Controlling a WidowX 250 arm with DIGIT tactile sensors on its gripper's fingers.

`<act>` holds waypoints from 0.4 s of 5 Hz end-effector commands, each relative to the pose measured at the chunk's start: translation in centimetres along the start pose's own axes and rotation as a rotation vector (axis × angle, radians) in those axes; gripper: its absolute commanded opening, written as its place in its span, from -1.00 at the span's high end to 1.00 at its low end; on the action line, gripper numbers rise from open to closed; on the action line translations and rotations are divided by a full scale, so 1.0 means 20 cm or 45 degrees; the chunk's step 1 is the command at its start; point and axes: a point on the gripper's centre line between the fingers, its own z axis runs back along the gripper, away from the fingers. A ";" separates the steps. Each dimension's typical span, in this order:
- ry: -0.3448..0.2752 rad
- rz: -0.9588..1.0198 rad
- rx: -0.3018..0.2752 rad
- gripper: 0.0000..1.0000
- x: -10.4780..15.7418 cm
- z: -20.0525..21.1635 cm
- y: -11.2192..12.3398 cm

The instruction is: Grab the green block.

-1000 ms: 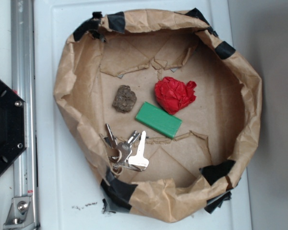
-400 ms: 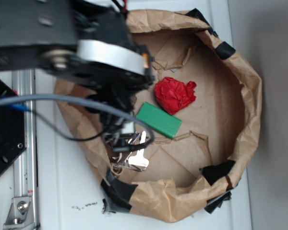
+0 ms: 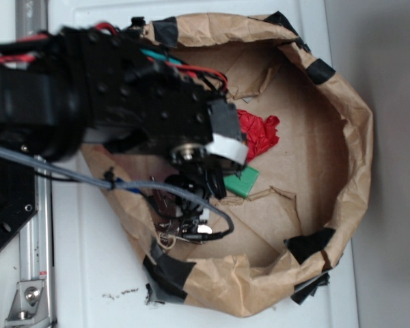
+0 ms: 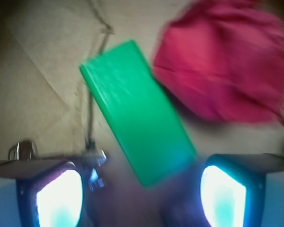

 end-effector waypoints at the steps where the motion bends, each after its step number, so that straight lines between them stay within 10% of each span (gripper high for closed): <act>1: -0.060 -0.202 0.042 -1.00 0.17 -0.01 -0.03; 2: -0.023 -0.214 0.067 1.00 0.18 -0.05 -0.01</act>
